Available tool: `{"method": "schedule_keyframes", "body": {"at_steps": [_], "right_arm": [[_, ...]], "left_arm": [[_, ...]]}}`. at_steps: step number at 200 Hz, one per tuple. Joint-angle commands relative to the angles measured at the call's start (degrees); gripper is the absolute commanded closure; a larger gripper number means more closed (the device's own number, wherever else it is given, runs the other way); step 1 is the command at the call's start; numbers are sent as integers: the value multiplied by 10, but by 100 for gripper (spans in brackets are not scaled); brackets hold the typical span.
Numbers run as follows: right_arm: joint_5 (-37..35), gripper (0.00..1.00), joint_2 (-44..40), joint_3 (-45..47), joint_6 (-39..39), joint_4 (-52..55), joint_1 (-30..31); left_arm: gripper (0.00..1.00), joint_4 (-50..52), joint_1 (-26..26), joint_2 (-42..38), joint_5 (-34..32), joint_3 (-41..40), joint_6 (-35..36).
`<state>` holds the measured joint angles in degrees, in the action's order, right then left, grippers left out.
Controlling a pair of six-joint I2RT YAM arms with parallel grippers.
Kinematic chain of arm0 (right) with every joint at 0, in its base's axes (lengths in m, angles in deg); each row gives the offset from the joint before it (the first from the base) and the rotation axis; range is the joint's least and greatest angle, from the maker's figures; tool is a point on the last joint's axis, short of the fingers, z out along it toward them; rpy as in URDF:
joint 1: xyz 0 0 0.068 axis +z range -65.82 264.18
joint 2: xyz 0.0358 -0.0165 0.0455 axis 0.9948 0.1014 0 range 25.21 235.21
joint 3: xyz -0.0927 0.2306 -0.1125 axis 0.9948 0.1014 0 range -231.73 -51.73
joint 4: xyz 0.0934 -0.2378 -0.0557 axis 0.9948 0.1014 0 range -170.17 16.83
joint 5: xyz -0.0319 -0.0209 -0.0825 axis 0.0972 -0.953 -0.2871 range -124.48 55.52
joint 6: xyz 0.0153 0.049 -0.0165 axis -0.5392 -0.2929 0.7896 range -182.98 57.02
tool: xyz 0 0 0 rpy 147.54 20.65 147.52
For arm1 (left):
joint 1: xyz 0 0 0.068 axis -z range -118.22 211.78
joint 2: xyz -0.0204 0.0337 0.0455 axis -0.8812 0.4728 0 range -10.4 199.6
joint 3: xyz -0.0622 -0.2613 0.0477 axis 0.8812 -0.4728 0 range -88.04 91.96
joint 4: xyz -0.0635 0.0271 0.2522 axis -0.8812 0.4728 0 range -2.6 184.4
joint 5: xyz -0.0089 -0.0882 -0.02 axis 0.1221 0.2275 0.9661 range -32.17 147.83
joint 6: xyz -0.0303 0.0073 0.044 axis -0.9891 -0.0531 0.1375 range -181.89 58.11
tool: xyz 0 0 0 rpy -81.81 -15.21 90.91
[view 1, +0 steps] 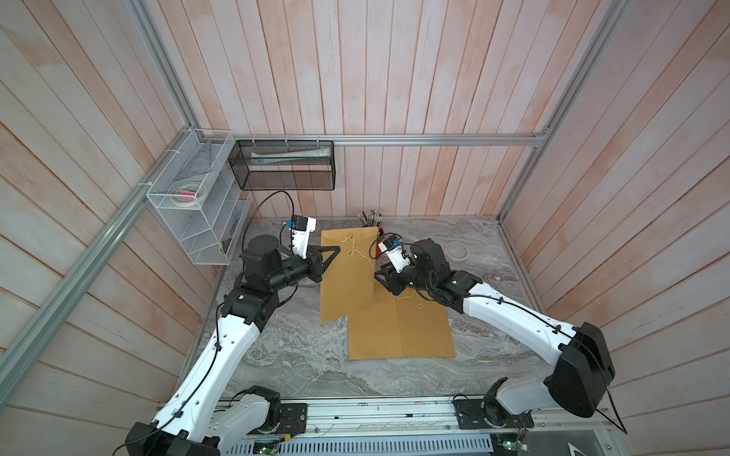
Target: Open the file bag
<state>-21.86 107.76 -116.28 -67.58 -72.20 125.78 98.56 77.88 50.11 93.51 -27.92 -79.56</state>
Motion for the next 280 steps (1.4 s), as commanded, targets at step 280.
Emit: {"method": "schedule_keyframes", "body": {"at_steps": [280], "right_arm": [[-41,100,-47,-78,18,24,5]], "left_arm": [[100,-54,1,-20,-14,-44,-23]]}}
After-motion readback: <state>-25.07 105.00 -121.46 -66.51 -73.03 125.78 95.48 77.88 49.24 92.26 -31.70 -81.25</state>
